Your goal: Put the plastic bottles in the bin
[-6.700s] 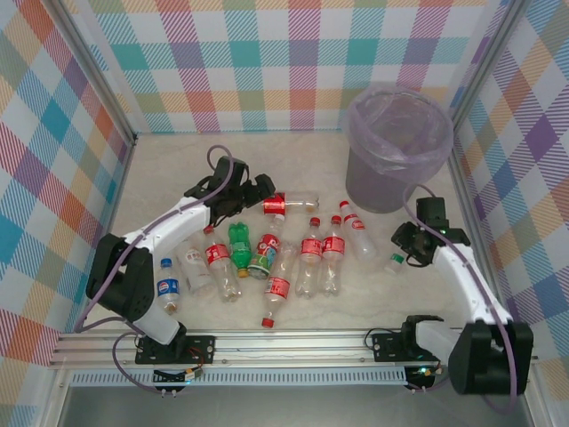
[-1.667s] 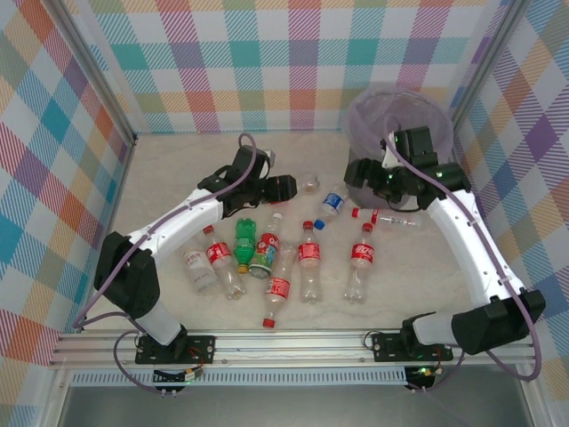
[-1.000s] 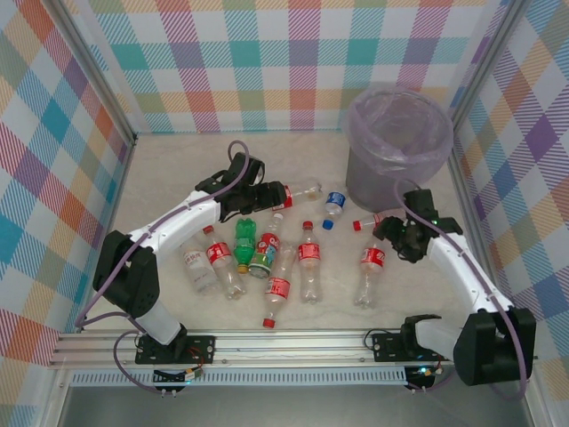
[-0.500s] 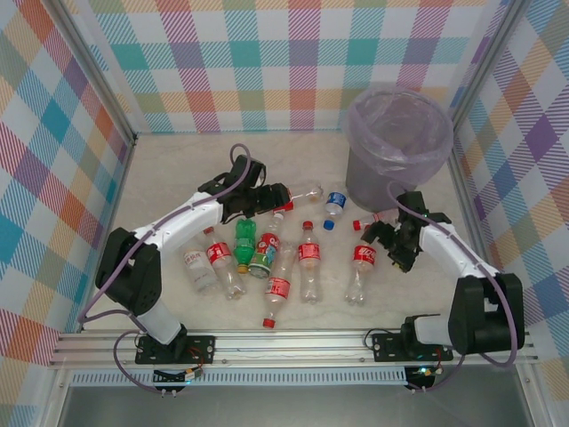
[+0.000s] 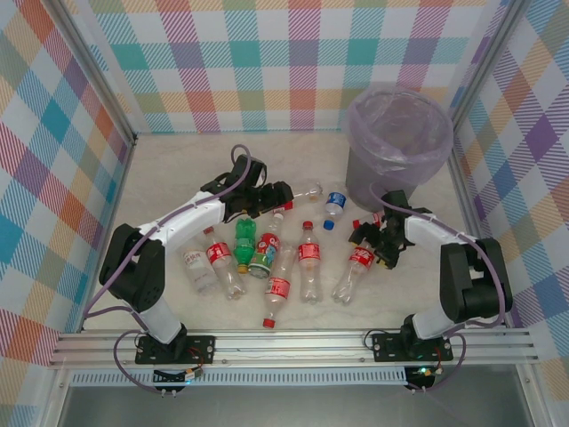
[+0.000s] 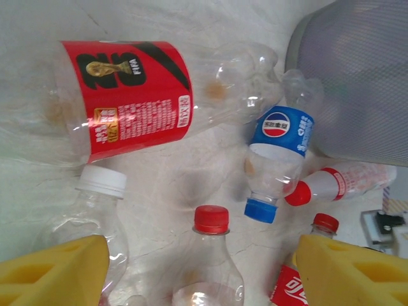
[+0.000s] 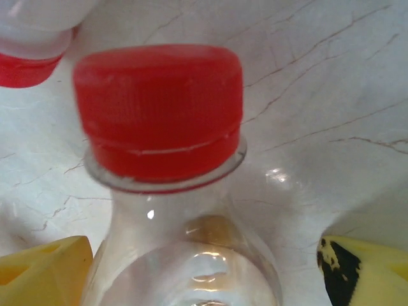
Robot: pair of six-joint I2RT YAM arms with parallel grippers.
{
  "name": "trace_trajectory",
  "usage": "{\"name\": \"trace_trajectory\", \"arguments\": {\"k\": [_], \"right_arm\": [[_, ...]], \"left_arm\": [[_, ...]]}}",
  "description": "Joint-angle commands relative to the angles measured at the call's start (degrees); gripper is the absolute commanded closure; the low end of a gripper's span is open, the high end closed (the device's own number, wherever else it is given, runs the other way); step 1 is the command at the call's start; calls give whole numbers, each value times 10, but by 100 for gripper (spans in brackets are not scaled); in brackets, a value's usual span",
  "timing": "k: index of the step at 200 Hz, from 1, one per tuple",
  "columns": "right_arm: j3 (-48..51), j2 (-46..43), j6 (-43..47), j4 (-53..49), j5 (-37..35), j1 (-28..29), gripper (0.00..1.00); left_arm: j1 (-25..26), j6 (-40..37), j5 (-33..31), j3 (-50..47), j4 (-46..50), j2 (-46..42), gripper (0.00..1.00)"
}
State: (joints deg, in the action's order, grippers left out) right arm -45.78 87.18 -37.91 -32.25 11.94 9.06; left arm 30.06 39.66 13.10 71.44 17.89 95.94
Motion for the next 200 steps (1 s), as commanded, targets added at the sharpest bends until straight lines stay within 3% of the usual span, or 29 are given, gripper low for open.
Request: {"name": "trace_trajectory", "arguments": {"k": [1, 64, 122, 172, 200], "right_arm": [[-9, 18, 7, 29, 15, 0, 9], [-15, 40, 6, 51, 7, 0, 18], [-29, 48, 15, 44, 6, 0, 32], [-30, -45, 24, -24, -7, 0, 50], [-39, -116, 32, -83, -8, 0, 52]], "left_arm": [[-5, 11, 24, 13, -13, 5, 23], [-5, 19, 25, 3, -15, 8, 23], [-9, 18, 21, -6, -32, -3, 23], [-10, 18, 25, 1, -39, 6, 23], [-12, 25, 36, 1, -52, 14, 23]]}}
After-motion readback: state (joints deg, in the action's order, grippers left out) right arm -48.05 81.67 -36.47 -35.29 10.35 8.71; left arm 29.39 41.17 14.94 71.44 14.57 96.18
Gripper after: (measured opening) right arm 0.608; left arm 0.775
